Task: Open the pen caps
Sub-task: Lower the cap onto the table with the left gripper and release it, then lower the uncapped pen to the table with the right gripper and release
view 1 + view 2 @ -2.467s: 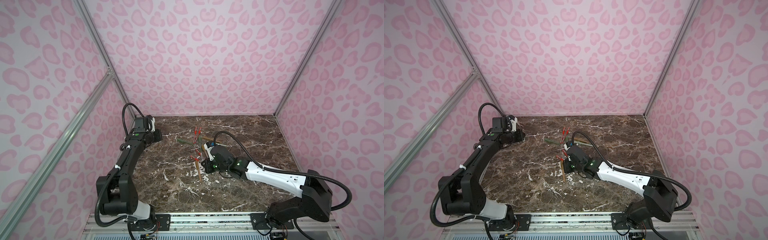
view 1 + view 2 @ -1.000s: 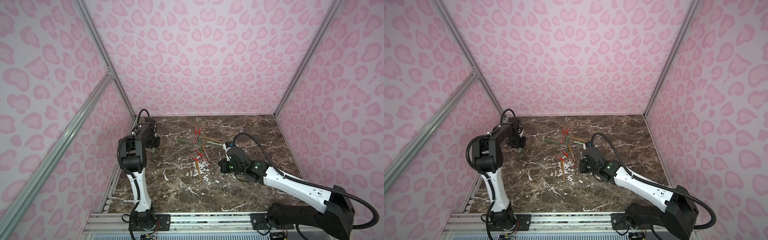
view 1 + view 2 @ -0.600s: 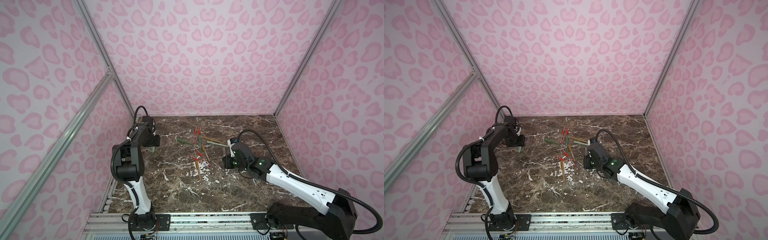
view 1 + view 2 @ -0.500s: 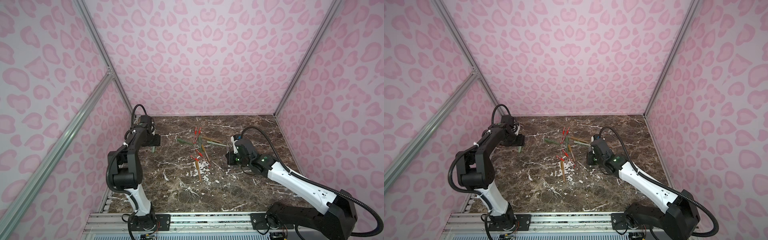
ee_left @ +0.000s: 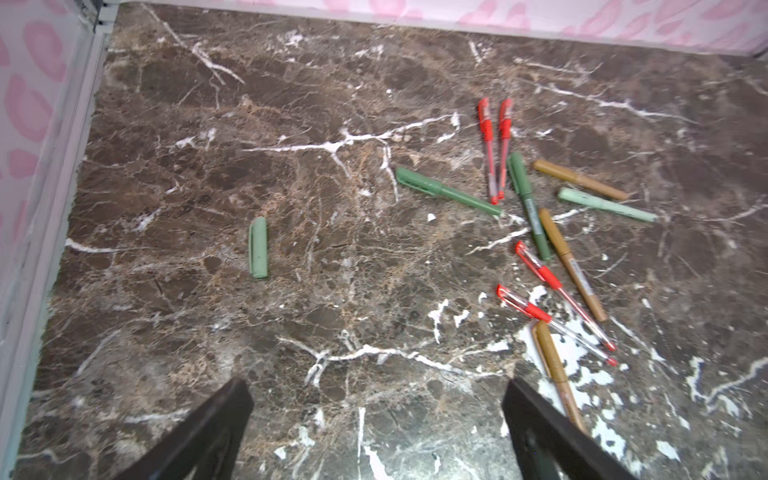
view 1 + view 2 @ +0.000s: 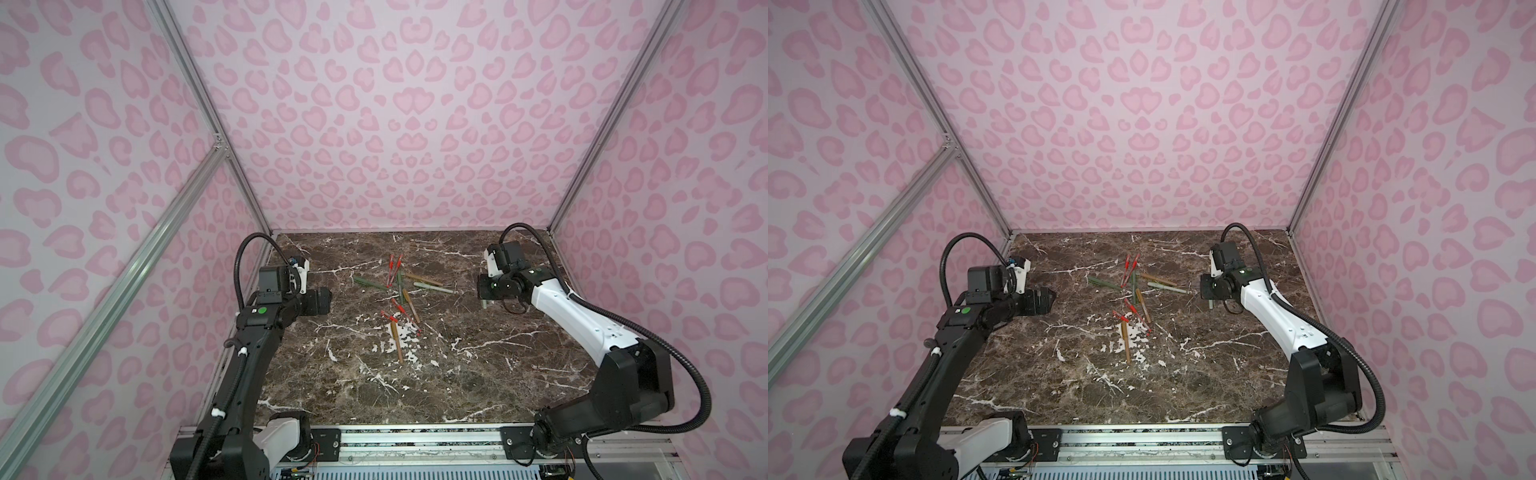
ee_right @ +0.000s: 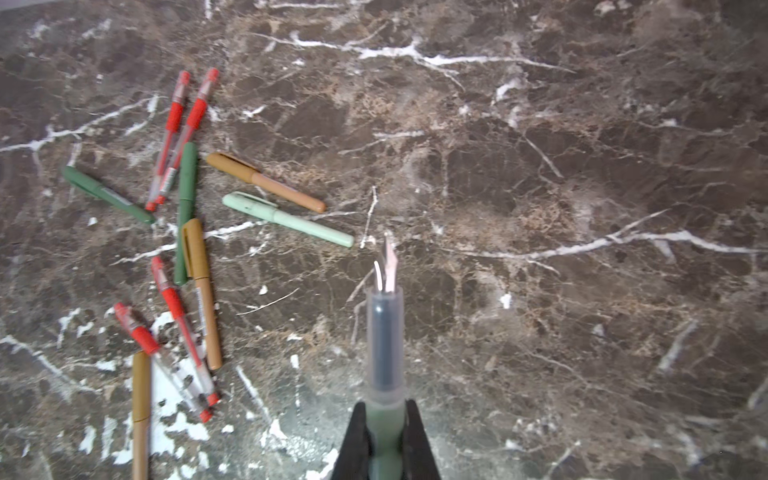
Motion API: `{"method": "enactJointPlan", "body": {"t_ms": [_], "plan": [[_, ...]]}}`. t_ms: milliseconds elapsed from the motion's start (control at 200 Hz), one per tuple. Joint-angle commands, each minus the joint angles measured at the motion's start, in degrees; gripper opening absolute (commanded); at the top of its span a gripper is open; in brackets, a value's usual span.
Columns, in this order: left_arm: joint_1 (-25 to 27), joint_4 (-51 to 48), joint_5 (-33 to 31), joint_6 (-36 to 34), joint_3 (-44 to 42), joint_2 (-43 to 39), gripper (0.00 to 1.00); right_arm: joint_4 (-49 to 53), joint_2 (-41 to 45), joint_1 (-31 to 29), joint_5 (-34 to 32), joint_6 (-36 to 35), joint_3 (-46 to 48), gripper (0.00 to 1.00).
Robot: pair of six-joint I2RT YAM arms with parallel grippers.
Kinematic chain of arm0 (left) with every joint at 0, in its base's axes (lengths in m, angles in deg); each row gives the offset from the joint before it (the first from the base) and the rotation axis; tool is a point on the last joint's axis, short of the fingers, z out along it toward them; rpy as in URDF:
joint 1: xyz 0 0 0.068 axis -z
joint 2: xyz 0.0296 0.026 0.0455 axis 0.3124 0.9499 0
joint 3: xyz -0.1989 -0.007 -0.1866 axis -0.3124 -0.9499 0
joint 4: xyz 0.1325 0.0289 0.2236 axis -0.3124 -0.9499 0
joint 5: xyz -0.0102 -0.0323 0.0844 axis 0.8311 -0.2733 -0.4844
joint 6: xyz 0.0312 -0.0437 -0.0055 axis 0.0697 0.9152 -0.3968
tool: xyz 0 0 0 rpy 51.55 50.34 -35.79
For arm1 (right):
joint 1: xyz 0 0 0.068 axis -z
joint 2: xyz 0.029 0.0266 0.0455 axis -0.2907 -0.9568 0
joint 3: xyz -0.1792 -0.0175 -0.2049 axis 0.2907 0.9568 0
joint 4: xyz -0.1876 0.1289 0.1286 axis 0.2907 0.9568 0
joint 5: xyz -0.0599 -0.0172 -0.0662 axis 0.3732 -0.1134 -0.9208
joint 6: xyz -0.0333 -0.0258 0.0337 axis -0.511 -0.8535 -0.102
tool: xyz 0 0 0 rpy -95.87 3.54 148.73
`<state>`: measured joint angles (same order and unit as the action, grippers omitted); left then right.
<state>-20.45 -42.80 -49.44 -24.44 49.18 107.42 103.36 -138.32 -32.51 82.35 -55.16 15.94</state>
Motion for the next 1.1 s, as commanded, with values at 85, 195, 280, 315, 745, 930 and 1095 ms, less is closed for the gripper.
{"method": "enactJointPlan", "body": {"t_ms": [85,195,280,315,745,930,1095], "plan": [[-1.7,6.95,7.68,2.94,-2.94,-4.09,0.98,2.63,-6.66,4.9,0.43,-5.7,-2.89,0.0],[-2.1,7.71,6.85,3.24,-3.25,-4.17,0.98,4.01,-10.83,7.78,-1.61,-8.0,-4.94,0.0],[-2.15,8.26,7.23,3.3,-3.98,-4.6,0.98,5.03,-13.71,9.73,-3.27,-9.83,-6.77,0.0],[-2.3,8.35,7.44,3.3,-4.09,-4.5,0.98,5.35,-14.86,10.4,-3.74,-10.45,-7.52,0.0],[-2.44,8.53,7.02,4.2,-3.38,-4.24,0.98,5.17,-27.57,15.55,-5.0,-14.23,-12.14,0.0],[-2.6,8.18,6.21,3.91,-2.92,-4.01,0.98,4.07,-30.36,15.62,-3.37,-14.22,-11.78,0.03],[-2.9,8.08,6.79,3.91,-2.96,-4.11,0.98,3.43,-31.65,15.62,-3.55,-14.41,-10.67,0.1]]}}
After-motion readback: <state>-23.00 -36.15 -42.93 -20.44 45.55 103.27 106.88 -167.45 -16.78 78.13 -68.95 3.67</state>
